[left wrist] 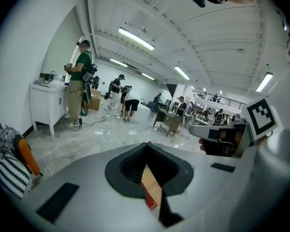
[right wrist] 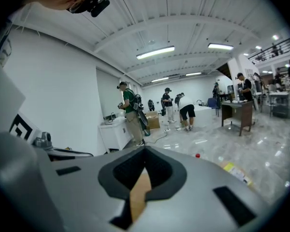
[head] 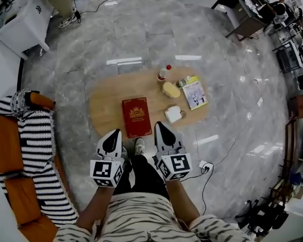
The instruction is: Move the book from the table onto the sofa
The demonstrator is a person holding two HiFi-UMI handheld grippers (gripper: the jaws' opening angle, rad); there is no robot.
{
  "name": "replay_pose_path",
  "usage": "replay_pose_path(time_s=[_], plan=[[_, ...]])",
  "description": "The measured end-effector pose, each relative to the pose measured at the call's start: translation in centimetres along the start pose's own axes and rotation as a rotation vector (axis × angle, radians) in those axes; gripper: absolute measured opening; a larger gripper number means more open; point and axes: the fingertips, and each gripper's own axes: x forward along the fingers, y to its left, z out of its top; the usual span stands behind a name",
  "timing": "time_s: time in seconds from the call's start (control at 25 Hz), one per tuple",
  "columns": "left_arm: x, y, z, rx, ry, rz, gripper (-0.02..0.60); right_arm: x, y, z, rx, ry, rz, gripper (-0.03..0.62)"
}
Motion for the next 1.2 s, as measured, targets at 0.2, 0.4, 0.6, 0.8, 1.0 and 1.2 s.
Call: replay_pose_path(time_s=[0.2, 0.4, 0.6, 0.8, 1.0, 1.2], plan=[[3.2, 0.4, -3.6, -0.040, 0.064, -0.012, 0.005, 2.1, -2.0, -4.2, 0.017, 0.063, -0.002, 0.005], [6.3, 1.9, -8.2, -0.096, 0.123, 0.020, 0.005, 4.7, -4.1, -9.3, 0.037, 0.138, 0.013, 0.005], [9.3, 2.9, -13.0, -0.161, 0.174, 0.034, 0.005, 7.2, -5.7, -13.7, 0.048, 0.199, 0.032, 0.005], [10.9, 3.1, -16.9, -0.195, 0.224, 0.051, 0.005, 8.6, -6.5, -17.8, 0.073, 0.255, 0.033, 0.005], [12.5, 3.5, -19.7, -0.213, 0.246, 0.059, 0.005, 9.7, -6.9, -21.4, 0.100, 0.302, 0.036, 0.006], [14.3, 4.1, -22.7, -0.245, 0.295, 0.063, 0.019, 10.6, -7.9, -24.9, 0.136, 0.356, 0.036, 0.060]])
